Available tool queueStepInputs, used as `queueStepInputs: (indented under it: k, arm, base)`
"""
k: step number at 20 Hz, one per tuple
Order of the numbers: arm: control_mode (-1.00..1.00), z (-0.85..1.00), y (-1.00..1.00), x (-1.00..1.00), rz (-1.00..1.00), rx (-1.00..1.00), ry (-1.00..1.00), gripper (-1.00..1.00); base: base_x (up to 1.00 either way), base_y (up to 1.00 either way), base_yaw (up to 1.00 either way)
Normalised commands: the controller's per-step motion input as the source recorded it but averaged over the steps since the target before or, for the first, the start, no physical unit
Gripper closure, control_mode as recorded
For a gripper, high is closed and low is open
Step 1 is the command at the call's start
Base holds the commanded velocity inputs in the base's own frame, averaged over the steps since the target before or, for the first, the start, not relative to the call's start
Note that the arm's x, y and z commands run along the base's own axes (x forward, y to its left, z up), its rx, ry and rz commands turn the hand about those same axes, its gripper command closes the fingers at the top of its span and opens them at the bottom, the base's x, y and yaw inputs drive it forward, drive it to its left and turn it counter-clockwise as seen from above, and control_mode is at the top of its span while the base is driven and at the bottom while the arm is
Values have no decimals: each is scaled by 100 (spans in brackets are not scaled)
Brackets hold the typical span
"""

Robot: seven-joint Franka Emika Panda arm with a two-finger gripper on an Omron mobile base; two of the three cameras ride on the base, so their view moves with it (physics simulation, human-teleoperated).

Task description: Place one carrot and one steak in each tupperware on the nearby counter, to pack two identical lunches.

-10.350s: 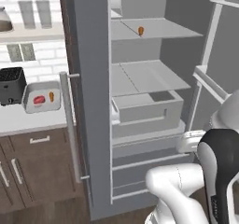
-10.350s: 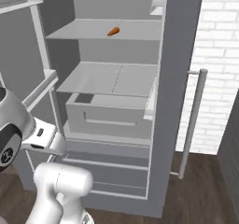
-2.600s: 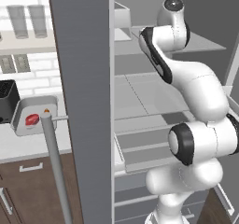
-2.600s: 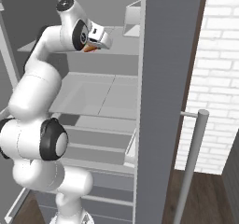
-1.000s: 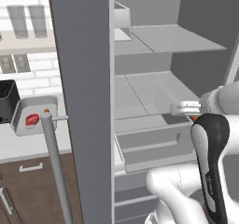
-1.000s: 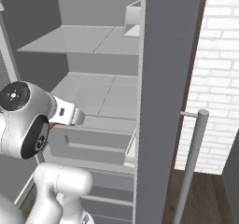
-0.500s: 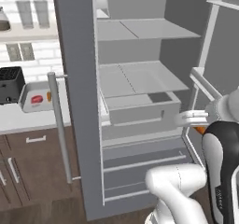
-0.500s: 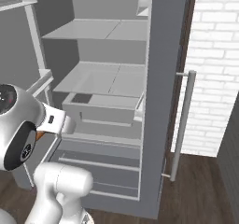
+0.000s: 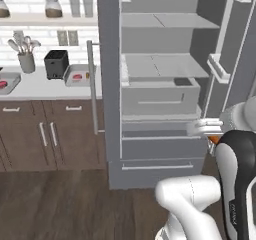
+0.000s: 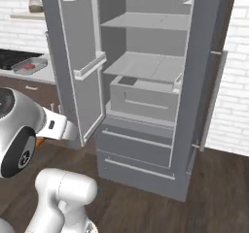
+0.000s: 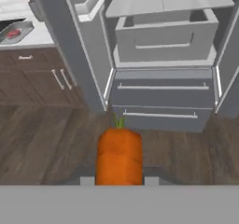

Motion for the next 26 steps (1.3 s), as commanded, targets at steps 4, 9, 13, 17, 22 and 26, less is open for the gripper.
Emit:
queueStepInputs:
  k: [4,9,13,17,22,26]
  arm:
    - [100,0,0,0,0,0,0,100]
    - [100,0,0,0,0,0,0,100]
    - [100,0,0,0,0,0,0,100]
    - [100,0,0,0,0,0,0,100]
    - [100,0,0,0,0,0,0,100]
    - [100,0,0,0,0,0,0,100]
  base:
    - [-56,61,70]
    - [2,68,74]
    - [75,26,66]
    - [100,0,49]
    - [100,-4,38]
    - [100,0,21]
